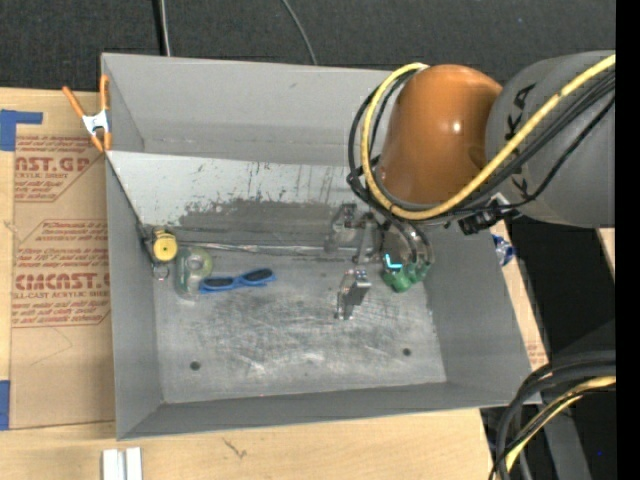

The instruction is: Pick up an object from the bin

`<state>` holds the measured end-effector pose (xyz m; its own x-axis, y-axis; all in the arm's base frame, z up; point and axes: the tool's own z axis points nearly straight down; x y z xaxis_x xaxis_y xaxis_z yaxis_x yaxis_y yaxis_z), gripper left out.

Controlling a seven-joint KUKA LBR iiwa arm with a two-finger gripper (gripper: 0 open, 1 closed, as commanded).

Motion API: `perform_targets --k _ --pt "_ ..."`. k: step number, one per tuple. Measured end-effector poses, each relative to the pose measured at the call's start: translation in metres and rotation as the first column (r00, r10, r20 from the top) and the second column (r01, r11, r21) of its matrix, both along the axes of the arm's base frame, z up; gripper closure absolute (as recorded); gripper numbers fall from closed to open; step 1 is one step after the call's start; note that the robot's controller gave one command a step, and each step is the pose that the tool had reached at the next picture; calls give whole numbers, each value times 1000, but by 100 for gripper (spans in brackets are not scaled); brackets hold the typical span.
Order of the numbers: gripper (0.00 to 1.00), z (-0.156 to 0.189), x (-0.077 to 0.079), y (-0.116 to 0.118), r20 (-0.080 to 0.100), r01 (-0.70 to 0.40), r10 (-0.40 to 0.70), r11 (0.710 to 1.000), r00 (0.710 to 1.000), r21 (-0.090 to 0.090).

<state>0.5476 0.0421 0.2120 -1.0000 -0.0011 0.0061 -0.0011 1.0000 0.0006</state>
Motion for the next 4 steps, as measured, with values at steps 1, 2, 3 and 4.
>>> perform_targets --k 1,2,3,4 --pt "0 -103 45 65 4 -183 183 983 983 1" --pt "0 -138 46 95 13 -310 310 951 951 -1" --pt "100 -134 49 96 20 -309 309 951 951 0" --pt "100 -133 10 96 38 -602 602 799 798 -12"
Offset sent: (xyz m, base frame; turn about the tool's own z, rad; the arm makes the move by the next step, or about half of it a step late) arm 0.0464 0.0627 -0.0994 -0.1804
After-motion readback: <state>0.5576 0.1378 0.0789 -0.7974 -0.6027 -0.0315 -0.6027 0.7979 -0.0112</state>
